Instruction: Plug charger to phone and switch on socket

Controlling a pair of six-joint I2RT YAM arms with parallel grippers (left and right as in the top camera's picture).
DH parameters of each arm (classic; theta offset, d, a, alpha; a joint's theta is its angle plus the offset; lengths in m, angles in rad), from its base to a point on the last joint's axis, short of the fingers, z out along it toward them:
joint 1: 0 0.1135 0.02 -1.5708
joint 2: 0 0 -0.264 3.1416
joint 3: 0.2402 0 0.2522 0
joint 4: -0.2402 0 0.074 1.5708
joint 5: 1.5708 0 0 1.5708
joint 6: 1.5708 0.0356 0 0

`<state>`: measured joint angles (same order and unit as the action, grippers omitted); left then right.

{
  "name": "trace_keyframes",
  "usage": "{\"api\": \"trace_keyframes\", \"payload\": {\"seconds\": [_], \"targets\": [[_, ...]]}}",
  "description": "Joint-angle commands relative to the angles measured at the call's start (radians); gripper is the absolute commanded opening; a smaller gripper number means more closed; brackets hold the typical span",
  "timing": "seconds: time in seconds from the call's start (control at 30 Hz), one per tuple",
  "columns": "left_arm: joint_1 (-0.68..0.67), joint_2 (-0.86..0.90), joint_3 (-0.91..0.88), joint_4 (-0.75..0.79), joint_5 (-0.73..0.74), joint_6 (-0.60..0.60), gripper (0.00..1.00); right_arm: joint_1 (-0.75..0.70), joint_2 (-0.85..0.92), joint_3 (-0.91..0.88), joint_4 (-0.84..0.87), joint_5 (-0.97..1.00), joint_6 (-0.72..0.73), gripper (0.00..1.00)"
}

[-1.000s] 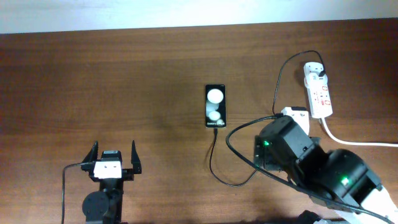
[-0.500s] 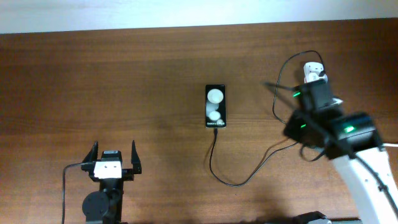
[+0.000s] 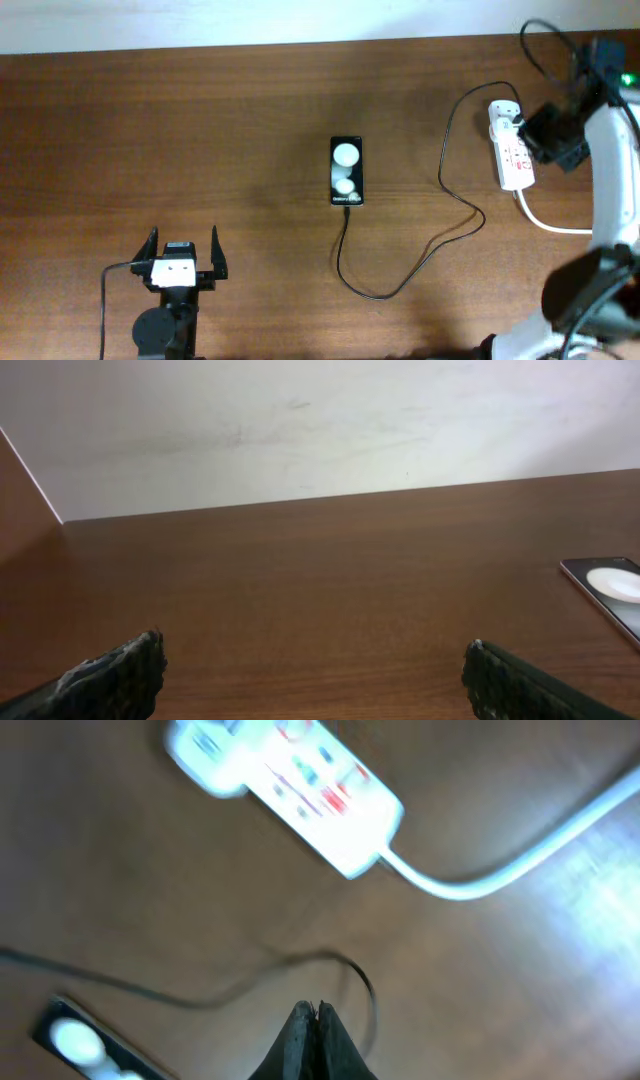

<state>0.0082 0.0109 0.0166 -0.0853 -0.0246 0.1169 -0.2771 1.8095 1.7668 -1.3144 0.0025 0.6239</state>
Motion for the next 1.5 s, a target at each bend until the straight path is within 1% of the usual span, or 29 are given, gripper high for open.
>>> {"api": "trace_keyframes", "payload": {"seconds": [0.0,0.17,0.27,0.57,0.9,1.1,1.33,1.47], "targets": [[0.006,-0.005,-0.008,0.002,0.014,0.020,0.99,-0.029,0.161,0.101,0.034,-0.006,-0.007,0.04],[0.006,-0.005,-0.008,0.002,0.014,0.020,0.99,-0.080,0.296,0.107,0.147,-0.002,-0.024,0.04],[0.006,-0.005,-0.008,0.002,0.014,0.020,0.99,-0.085,0.330,0.107,0.187,0.010,-0.048,0.04],[0.007,-0.005,-0.008,0.003,0.014,0.020,0.99,-0.085,0.382,0.105,0.304,0.016,-0.048,0.04],[0.007,-0.005,-0.008,0.003,0.014,0.020,0.99,-0.084,0.488,0.105,0.362,0.001,-0.048,0.04],[0.007,-0.005,-0.008,0.003,0.014,0.020,0.99,-0.084,0.491,0.115,0.380,0.000,-0.048,0.04],[0.007,-0.005,-0.008,0.003,0.014,0.020,0.99,-0.093,0.491,0.117,0.396,-0.099,-0.048,0.04],[0.007,-0.005,-0.008,0.003,0.014,0.020,0.99,-0.097,0.492,0.116,0.399,-0.108,-0.048,0.04]]}}
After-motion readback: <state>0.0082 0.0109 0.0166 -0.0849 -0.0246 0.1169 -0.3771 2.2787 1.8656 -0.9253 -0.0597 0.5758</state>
